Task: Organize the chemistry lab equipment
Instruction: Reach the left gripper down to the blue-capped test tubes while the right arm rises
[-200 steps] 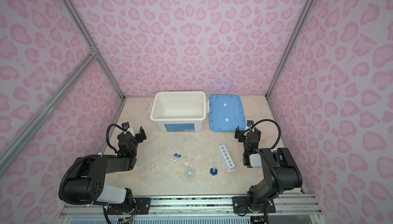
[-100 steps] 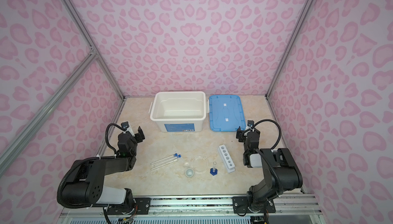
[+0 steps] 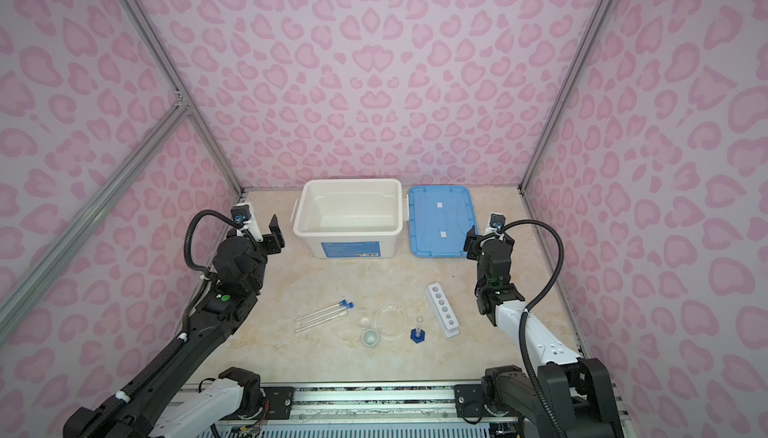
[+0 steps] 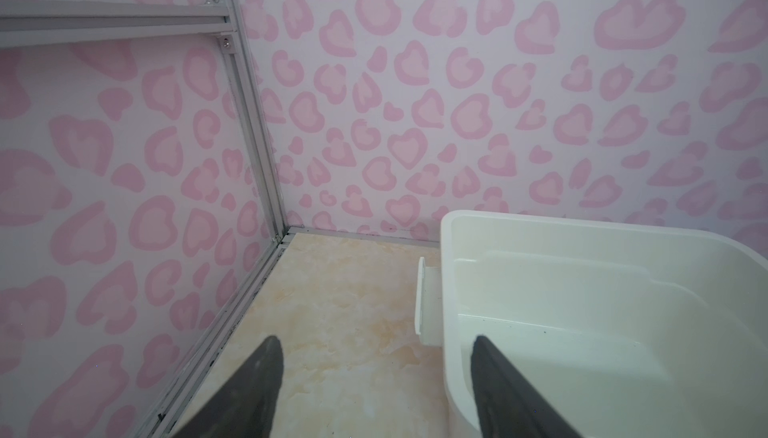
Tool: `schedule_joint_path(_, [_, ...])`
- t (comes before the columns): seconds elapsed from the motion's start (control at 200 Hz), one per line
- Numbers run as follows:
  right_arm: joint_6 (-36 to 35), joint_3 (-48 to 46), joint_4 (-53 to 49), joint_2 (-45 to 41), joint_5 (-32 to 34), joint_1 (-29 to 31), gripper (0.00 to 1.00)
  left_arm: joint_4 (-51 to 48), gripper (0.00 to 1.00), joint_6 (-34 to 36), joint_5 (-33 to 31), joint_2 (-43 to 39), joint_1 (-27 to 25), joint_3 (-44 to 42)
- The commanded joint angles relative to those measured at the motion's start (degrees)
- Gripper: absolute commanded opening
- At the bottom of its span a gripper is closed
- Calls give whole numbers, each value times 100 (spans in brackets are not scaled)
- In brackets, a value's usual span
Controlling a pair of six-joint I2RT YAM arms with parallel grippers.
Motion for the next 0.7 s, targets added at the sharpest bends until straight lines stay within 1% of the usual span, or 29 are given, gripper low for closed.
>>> schedule_joint_path(0.0, [252, 229, -1037, -241, -548, 38, 78, -2284, 72, 640, 1223, -152, -114, 461])
schedule_joint_path(0.075, [274, 362, -1266, -403, -825, 38, 79, -3268, 67, 1018, 1408, -153, -243, 648])
schedule_joint_path(0.15, [277, 515, -1477, -504, -1091, 38, 79, -3988, 67, 1483, 1835, -220, -391, 599])
schedule_joint_path(0.22, [261, 639, -1602, -544, -1341, 47, 79, -4396, 67, 1755, 1940, -247, -579, 502])
schedule_joint_path(0.32, [262, 705, -1634, -554, -1482, 47, 79, -4542, 67, 1929, 2074, -222, -763, 336])
schedule_joint_path(0.37, [313, 727, -1643, -537, -1537, 54, 79, -4558, 65, 1921, 2100, -110, -828, 318])
schedule_joint_path(0.43, [364, 698, -1596, -527, -1642, 60, 79, -4532, 63, 1925, 2017, 130, -889, 272])
schedule_joint_path(0.49, [437, 600, -1469, -512, -1695, 71, 79, -4456, 62, 1999, 1917, 355, -1105, 200])
schedule_joint_path(0.615, [578, 456, -1315, -395, -1699, 73, 79, -4350, 64, 2153, 1839, 846, -1429, 89])
schedule_joint_path(0.695, [597, 441, -1268, -263, -1827, 73, 79, -4386, 63, 2228, 1815, 1138, -1554, 143])
